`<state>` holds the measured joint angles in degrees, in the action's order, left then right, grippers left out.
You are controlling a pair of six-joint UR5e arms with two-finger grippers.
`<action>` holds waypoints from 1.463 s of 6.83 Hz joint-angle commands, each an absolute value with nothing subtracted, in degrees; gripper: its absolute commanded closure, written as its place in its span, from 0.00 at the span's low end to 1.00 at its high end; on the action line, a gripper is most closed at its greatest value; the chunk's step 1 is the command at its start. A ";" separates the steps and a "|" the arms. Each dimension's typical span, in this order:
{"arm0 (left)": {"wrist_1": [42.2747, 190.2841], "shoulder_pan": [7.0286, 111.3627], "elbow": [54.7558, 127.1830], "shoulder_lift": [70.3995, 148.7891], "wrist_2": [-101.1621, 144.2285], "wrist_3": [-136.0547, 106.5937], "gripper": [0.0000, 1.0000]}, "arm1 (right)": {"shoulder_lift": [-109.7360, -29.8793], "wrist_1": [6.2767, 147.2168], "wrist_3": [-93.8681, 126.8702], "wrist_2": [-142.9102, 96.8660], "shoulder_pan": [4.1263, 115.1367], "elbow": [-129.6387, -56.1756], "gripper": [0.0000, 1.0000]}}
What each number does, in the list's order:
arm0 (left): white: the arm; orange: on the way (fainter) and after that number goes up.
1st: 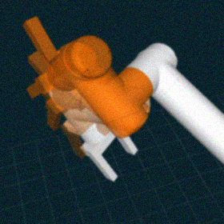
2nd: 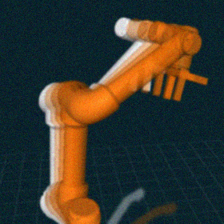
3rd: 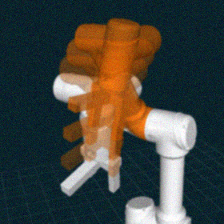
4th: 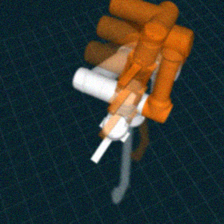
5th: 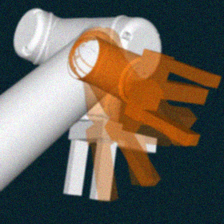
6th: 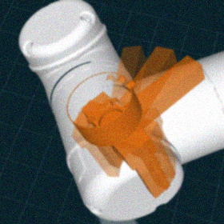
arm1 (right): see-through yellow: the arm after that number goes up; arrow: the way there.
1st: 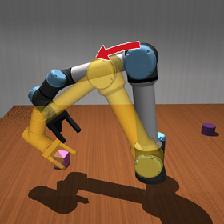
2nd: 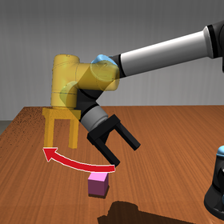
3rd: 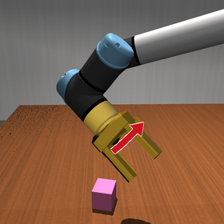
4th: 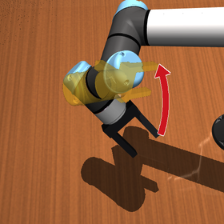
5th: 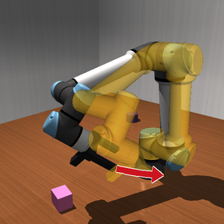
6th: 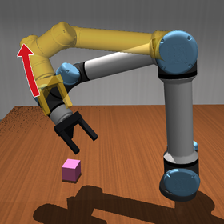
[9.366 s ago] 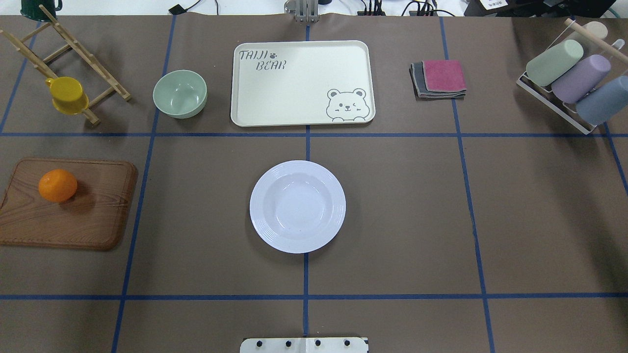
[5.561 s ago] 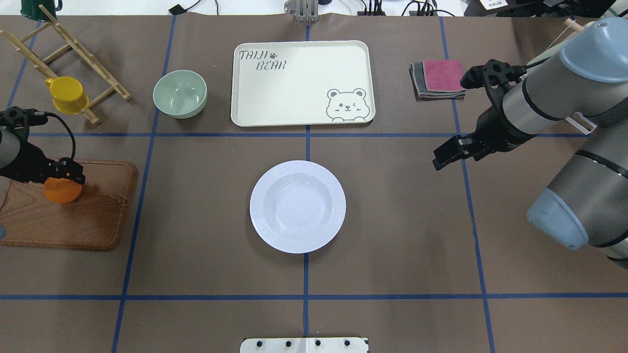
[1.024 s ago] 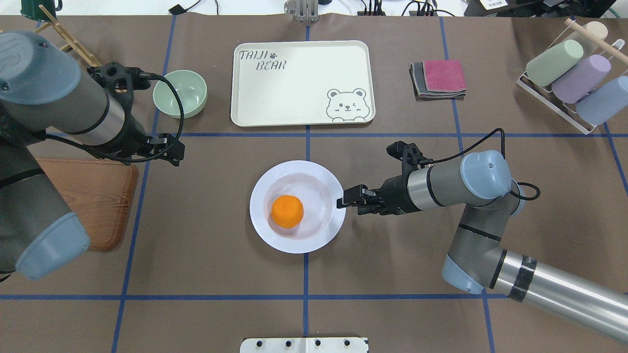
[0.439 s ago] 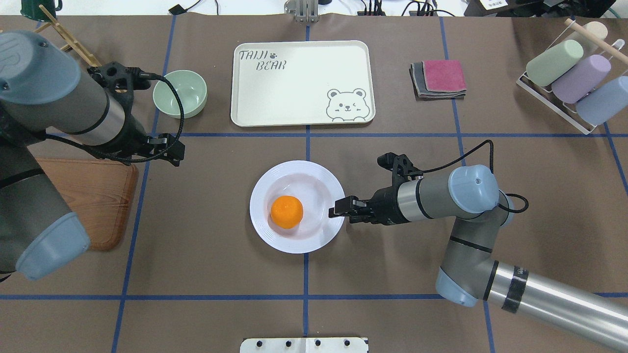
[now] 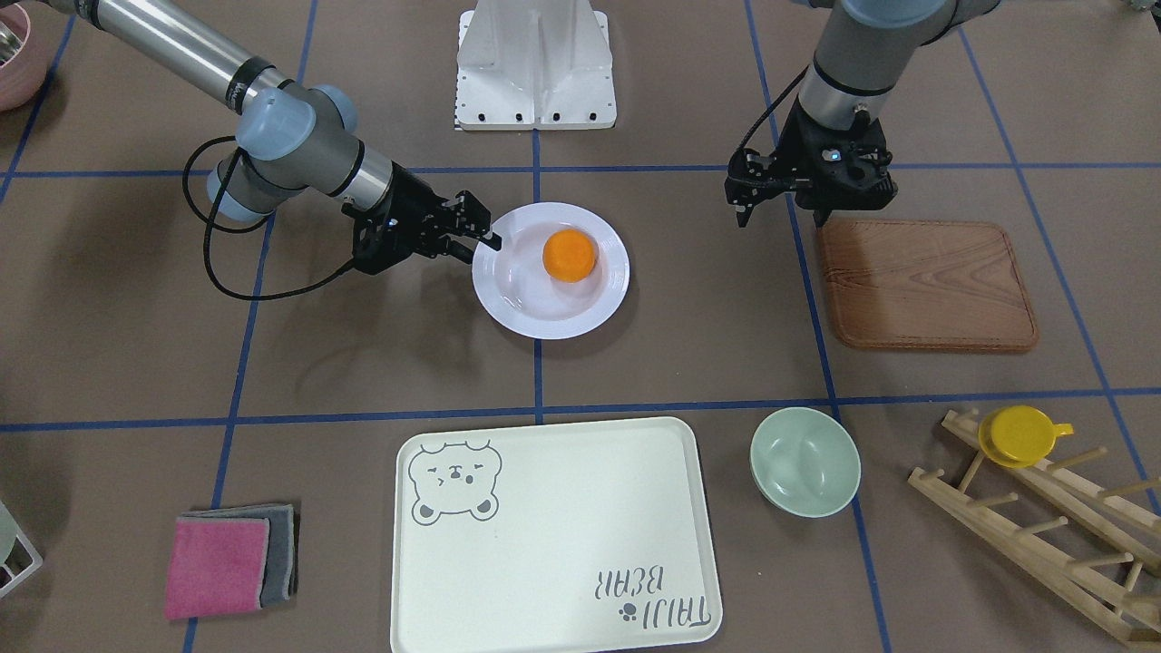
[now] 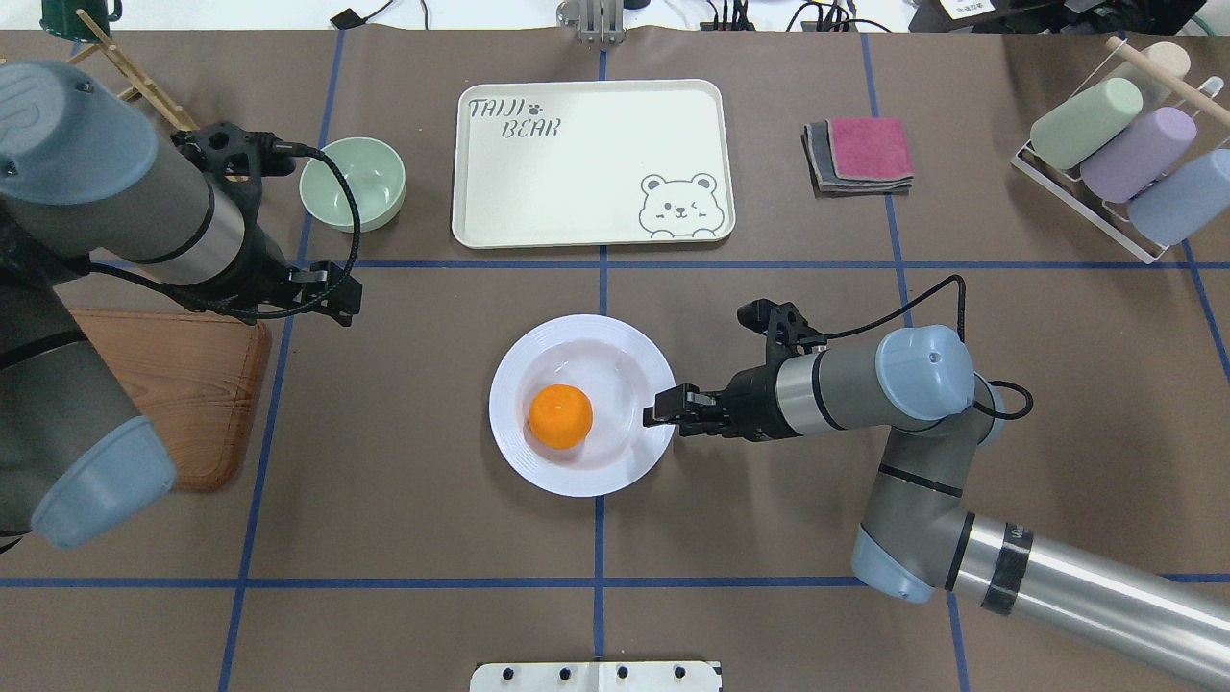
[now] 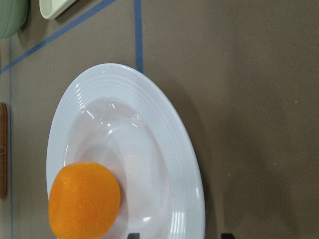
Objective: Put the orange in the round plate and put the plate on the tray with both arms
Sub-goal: 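Grasp the white plate rim with the right gripper while the left arm draws back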
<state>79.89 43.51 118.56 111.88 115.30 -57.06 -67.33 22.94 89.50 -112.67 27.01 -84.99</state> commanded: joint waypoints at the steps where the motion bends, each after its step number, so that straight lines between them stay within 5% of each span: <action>1: 79.89 43.51 118.56 111.97 115.31 -57.22 0.01 | -66.97 23.03 89.47 -111.45 26.98 -84.90 0.40; 7: 79.89 43.42 118.65 112.24 115.31 -57.66 0.01 | -65.31 23.12 90.17 -110.39 26.89 -83.58 0.56; 10: 79.80 43.42 118.65 112.24 115.31 -57.66 0.01 | -65.30 22.77 91.49 -110.48 27.07 -84.46 0.81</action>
